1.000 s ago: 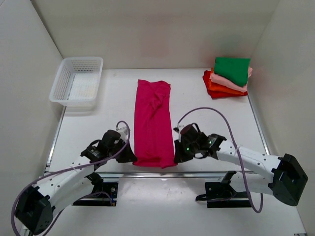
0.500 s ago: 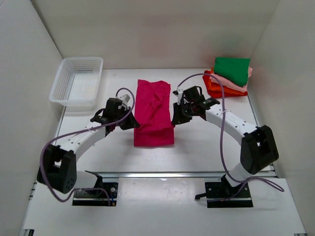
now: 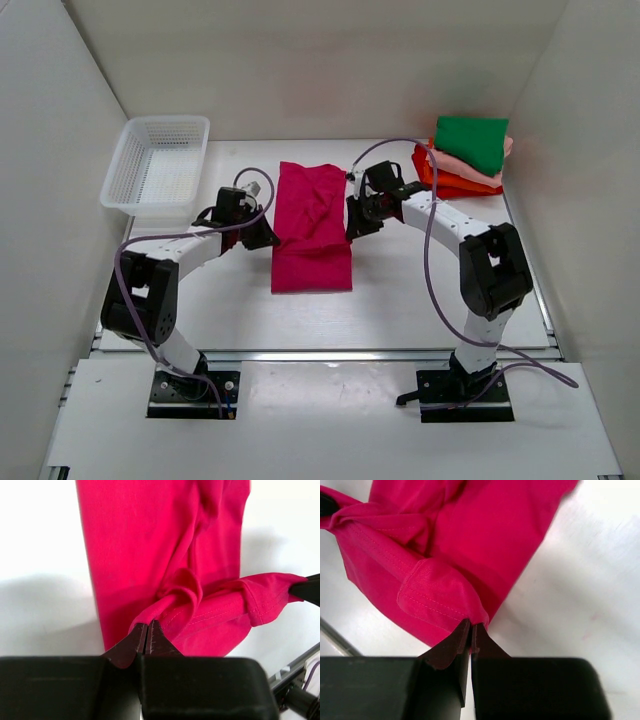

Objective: Fold and stack the t-shirts
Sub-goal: Fold the folded rectangular tshirt in 1/3 of the way, then grab one side of the 2/3 rectangular tshirt with both arms

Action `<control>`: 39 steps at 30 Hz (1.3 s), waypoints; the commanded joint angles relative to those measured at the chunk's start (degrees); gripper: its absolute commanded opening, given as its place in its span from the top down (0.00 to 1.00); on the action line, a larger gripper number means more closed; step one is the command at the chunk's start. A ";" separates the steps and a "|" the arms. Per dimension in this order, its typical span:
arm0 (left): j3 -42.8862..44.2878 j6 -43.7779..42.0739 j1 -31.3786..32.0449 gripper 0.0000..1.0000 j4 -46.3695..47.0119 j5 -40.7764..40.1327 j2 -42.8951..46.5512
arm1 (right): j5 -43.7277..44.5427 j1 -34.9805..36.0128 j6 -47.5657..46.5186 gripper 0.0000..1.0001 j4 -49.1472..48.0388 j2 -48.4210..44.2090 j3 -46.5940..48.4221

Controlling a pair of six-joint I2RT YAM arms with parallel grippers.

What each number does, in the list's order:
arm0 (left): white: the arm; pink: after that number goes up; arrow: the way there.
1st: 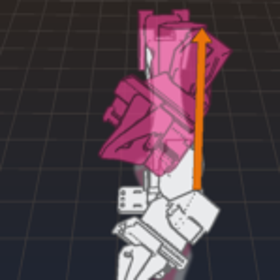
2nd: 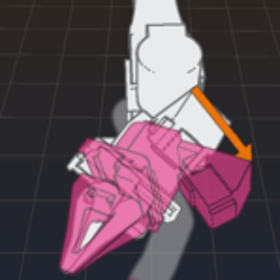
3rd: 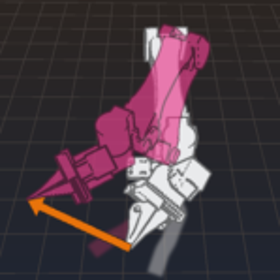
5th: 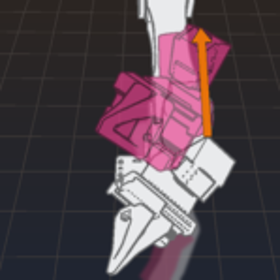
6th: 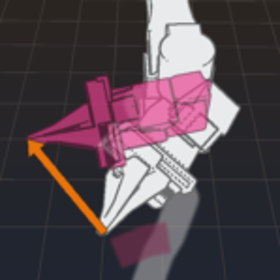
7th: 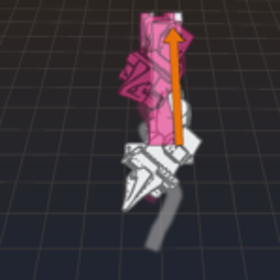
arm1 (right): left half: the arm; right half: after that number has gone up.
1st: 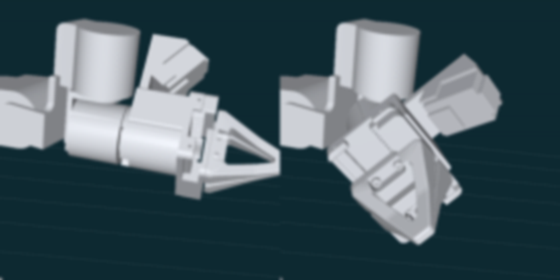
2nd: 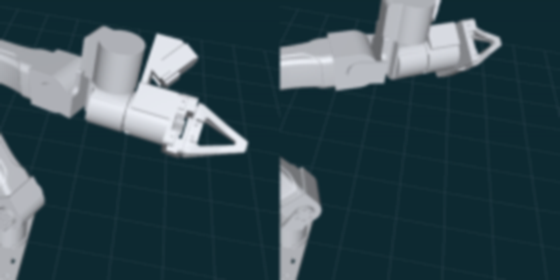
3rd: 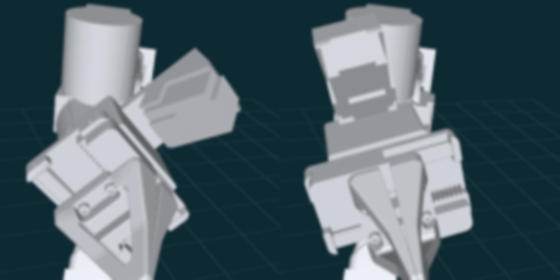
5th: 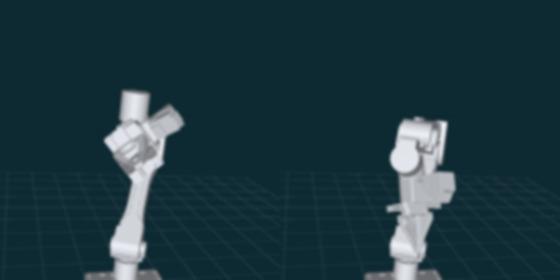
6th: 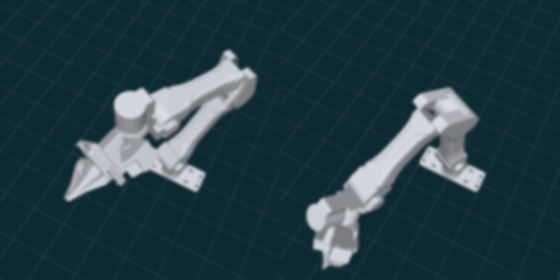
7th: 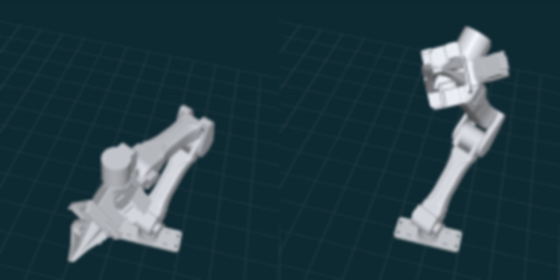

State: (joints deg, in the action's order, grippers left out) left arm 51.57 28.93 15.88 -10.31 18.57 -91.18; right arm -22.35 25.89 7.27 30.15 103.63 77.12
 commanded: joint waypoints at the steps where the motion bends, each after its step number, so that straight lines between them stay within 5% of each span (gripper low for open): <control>1: 4.23 -1.59 -1.46 0.94 3.89 1.65 -0.58 | -0.15 -1.28 -1.99 1.00 -1.68 1.39 5.31; 9: 8.18 -2.03 -2.52 0.91 6.61 -0.63 -7.42 | -0.76 -3.12 -2.87 0.98 -2.81 10.34 12.96; 12: 13.09 -1.69 -4.10 0.47 5.13 -1.78 -11.29 | 1.16 -3.21 -3.66 0.78 -5.80 11.94 14.81; 13: 15.64 -0.90 -4.45 0.42 4.60 -2.48 -12.78 | 2.73 -3.39 -3.40 0.65 -7.20 11.85 15.33; 17: 15.85 -0.71 -6.12 0.31 6.87 -5.72 -8.86 | 10.64 -3.39 -1.48 0.48 -10.63 7.31 12.55; 19: 14.62 -2.20 -6.56 0.32 3.91 -5.91 -5.96 | 12.67 -3.30 -0.24 0.43 -12.05 3.44 9.20; 29: -12.45 -2.56 5.11 0.39 0.46 -10.39 15.40 | 16.10 6.18 9.42 0.53 -11.78 -10.37 -16.73; 39: -20.11 1.48 8.56 0.40 5.20 -18.29 14.72 | 18.13 11.28 17.51 0.47 -16.08 -7.75 -21.05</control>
State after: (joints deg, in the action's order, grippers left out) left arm 31.35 29.02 24.14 -8.88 4.43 -76.66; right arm -6.22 36.36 21.15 18.65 94.89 55.88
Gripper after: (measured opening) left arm 0.603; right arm 0.534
